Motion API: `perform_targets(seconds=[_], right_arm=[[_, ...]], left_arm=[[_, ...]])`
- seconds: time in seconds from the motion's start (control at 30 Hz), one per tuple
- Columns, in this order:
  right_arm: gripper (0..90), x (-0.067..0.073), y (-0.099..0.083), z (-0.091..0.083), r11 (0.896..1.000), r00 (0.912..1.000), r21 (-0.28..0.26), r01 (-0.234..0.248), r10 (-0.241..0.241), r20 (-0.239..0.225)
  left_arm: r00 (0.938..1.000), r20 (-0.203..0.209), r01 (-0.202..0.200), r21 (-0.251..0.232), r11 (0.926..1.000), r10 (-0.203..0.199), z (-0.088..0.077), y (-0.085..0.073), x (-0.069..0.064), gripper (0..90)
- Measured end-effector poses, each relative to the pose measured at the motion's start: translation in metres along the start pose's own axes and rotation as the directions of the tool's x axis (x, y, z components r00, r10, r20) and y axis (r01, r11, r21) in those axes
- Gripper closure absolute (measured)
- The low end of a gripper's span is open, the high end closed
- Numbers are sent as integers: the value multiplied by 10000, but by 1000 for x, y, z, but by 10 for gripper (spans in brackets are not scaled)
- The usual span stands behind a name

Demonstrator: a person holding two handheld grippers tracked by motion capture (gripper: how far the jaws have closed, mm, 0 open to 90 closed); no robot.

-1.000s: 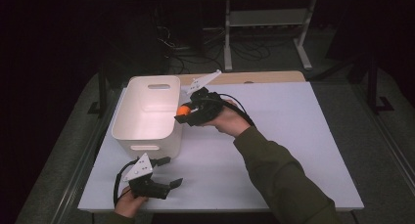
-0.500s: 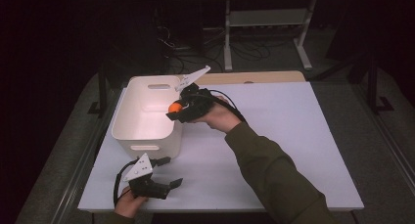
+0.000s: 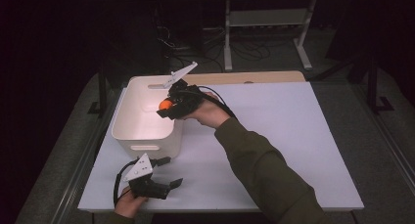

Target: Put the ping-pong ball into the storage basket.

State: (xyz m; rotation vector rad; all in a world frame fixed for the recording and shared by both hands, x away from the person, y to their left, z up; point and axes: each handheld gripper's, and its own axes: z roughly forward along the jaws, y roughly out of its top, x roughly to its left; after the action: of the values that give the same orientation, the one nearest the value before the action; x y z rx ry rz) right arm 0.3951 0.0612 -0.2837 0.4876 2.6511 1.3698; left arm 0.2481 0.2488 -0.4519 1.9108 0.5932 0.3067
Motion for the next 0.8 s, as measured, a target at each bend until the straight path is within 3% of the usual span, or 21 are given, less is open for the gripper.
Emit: perform_targets(seconds=[0.8], right_arm=[[497, 9, 15, 44, 9971, 9998, 750, 141, -132, -118]], left_arm=[[10000, -1, -66, 5, 10000, 66, 0, 0, 0, 141]])
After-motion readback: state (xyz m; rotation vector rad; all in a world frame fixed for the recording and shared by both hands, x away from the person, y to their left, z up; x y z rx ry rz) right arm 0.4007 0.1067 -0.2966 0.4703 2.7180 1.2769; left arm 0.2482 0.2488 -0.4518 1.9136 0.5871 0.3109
